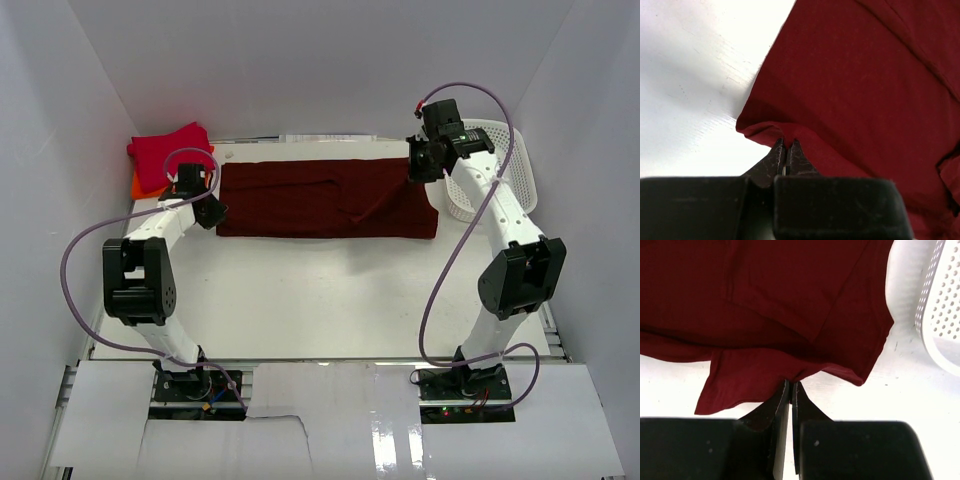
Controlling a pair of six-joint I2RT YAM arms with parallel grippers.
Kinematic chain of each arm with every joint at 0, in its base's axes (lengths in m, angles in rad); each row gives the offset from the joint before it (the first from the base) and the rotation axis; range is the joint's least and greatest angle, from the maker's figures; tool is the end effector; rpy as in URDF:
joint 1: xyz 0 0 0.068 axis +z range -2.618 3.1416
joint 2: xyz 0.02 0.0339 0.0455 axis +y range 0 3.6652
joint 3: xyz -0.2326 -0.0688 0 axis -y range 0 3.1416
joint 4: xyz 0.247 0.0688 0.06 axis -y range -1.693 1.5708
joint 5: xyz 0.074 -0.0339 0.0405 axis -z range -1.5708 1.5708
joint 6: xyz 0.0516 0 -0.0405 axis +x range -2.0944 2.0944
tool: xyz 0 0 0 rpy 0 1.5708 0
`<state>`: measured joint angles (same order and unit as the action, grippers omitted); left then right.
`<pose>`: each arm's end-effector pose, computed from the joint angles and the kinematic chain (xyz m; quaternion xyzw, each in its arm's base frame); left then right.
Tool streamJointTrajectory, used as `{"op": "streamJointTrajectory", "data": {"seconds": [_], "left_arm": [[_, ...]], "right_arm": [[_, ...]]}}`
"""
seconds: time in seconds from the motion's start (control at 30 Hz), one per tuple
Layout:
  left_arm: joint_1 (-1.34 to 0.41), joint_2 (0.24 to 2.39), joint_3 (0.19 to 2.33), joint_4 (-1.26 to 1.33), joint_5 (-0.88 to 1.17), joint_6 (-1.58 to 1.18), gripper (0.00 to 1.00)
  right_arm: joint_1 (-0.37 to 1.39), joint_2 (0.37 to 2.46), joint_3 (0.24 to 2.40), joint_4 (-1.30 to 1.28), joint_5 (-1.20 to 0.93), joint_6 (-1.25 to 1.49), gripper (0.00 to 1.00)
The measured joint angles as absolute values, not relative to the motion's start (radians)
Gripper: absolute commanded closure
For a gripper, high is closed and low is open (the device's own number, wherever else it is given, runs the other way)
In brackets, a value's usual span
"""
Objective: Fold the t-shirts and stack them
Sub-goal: Fold the other side of the tshirt into a rectangle
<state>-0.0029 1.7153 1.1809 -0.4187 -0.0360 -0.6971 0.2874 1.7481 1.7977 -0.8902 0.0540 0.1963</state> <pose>0.3693 0.0008 0.1671 -0.3292 0.8939 -0.0881 0.2914 0.3733 0.1074 0.3211 -0.0329 0.9332 0.0610 0.3526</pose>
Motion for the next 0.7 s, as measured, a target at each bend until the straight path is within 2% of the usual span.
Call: {"op": "streamJointTrajectory", "data": {"seconds": [0.27, 0.7], "left_arm": [[-0.003, 1.762, 1.208, -0.428, -0.037, -0.699, 1.00], [0.041, 1.886, 1.381, -0.446, -0.017, -0.723, 1.00]], "right_arm": [[0.251, 1.864, 1.938, -0.891, 0.036, 0.171, 0.92], [0.217, 2.012, 2.093, -0.892, -0.012, 0.163, 0.92]]}}
